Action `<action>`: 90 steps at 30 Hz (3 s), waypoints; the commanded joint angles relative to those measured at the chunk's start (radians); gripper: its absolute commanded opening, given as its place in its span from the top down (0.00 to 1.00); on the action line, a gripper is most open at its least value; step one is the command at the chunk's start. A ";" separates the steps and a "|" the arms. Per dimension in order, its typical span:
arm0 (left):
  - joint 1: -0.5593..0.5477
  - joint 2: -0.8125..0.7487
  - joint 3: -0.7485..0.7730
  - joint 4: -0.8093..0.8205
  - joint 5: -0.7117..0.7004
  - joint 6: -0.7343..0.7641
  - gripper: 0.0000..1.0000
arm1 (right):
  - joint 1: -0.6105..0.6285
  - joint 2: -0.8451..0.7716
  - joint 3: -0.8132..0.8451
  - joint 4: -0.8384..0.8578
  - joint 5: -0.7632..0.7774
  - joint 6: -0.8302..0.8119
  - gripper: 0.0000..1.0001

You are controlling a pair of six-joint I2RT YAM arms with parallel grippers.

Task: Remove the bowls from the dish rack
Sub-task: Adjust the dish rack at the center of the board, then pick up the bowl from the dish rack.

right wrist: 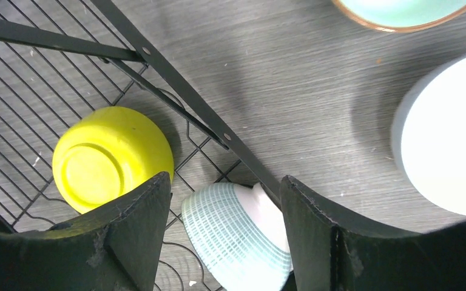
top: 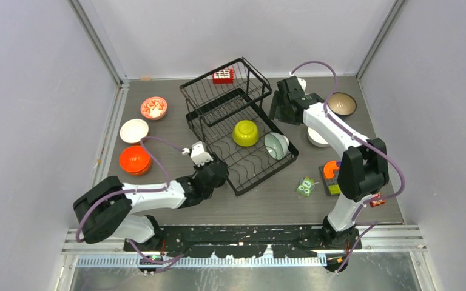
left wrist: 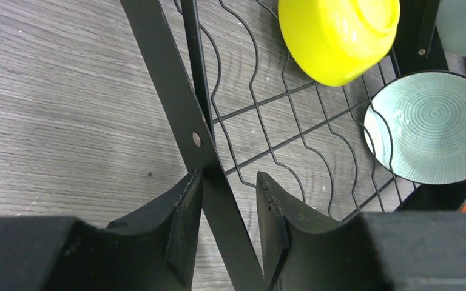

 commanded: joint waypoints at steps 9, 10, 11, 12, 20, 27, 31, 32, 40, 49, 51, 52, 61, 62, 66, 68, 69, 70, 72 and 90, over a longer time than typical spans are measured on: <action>-0.007 -0.183 0.060 -0.124 0.107 0.111 0.30 | 0.034 -0.321 -0.066 -0.023 0.091 -0.029 0.29; -0.007 -0.203 0.068 -0.146 0.129 0.123 0.27 | 0.046 -0.357 -0.092 -0.016 0.089 -0.034 0.29; -0.007 -0.223 0.077 -0.167 0.150 0.132 0.25 | 0.059 -0.397 -0.120 -0.007 0.085 -0.038 0.30; -0.007 -0.241 0.087 -0.180 0.181 0.146 0.24 | 0.076 -0.432 -0.161 0.002 0.076 -0.046 0.30; -0.079 -0.223 0.126 0.029 0.344 0.189 0.24 | 0.159 -0.672 -0.440 0.096 0.169 -0.037 0.35; -0.124 -0.008 0.295 0.149 0.372 0.245 0.20 | 0.162 -0.984 -0.592 0.071 0.331 0.093 0.34; -0.125 0.120 0.348 0.275 0.338 0.212 0.19 | 0.161 -1.113 -0.656 0.050 0.348 0.149 0.33; -0.125 0.156 0.363 0.298 0.326 0.206 0.19 | 0.161 -1.131 -0.668 0.046 0.345 0.158 0.33; -0.125 0.421 0.484 0.425 0.179 0.172 0.19 | 0.161 -1.248 -0.746 0.029 0.321 0.188 0.33; -0.121 0.557 0.543 0.561 0.093 0.175 0.25 | 0.162 -1.369 -0.806 0.006 0.298 0.200 0.33; -0.120 0.571 0.560 0.576 0.091 0.190 0.27 | 0.162 -1.382 -0.816 -0.001 0.289 0.204 0.33; -0.118 0.578 0.570 0.575 0.093 0.194 0.28 | 0.162 -1.386 -0.818 -0.006 0.288 0.206 0.33; -0.080 0.647 0.612 0.583 0.173 0.145 0.50 | 0.161 -1.394 -0.829 -0.007 0.288 0.198 0.33; -0.076 0.650 0.609 0.592 0.182 0.139 0.54 | 0.162 -1.393 -0.829 -0.004 0.287 0.197 0.33; -0.056 0.659 0.584 0.652 0.217 0.116 0.72 | 0.162 -1.385 -0.838 0.010 0.285 0.200 0.33; -0.049 0.660 0.560 0.691 0.226 0.105 0.81 | 0.162 -1.377 -0.845 0.016 0.288 0.210 0.33; -0.044 0.660 0.547 0.714 0.228 0.100 0.86 | 0.162 -1.373 -0.849 0.021 0.288 0.215 0.33; -0.042 0.660 0.531 0.741 0.231 0.093 0.90 | 0.161 -1.368 -0.853 0.027 0.287 0.220 0.33; -0.033 0.666 0.495 0.800 0.242 0.081 0.99 | 0.162 -1.359 -0.867 0.043 0.288 0.229 0.33; -0.006 0.732 0.306 1.241 0.320 -0.014 1.00 | 0.069 -1.018 -0.935 0.271 0.185 0.332 0.34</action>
